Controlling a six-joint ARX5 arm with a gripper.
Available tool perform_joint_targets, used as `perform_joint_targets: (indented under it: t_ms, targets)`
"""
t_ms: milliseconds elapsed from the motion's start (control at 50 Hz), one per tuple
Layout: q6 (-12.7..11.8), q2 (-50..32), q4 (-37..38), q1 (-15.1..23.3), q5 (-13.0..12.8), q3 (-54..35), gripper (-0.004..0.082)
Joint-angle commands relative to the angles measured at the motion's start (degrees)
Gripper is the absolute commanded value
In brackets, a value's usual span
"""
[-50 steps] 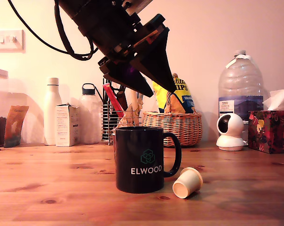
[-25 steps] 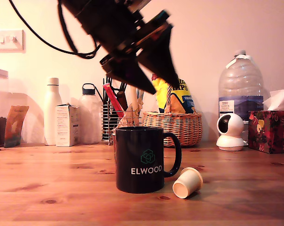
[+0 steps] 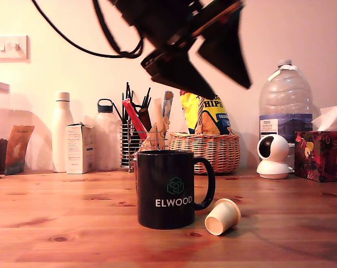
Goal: Pick up the coffee capsules from the table one by one and drop them inside the nearest coffee cup
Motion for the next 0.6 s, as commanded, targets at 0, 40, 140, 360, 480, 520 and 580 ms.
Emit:
perform_joint_targets:
  t_ms: [0,40,140,360,480,520,580]
  targets:
    - [-2.2,-0.4,0.3,-1.1,-1.3,-0.3,0.0573]
    - [-4.0,-0.4,0.2,-1.8,-2.1,-0.3,0.0573]
    - [-5.7,-0.4,0.3,-3.3,-4.9,-0.5,0.0573]
    - [-10.5,-0.4,3.3,-6.1,-9.2,-4.5,0.0573]
    - [-12.0,-0.4,7.1,-7.3,-11.1,-7.4,0.0573]
    - [-12.8,-0.4,8.0,-7.7,-11.9,-8.2,0.0573]
    - [-14.0,-0.4,9.1,-8.2,-13.5,-8.8,0.0573]
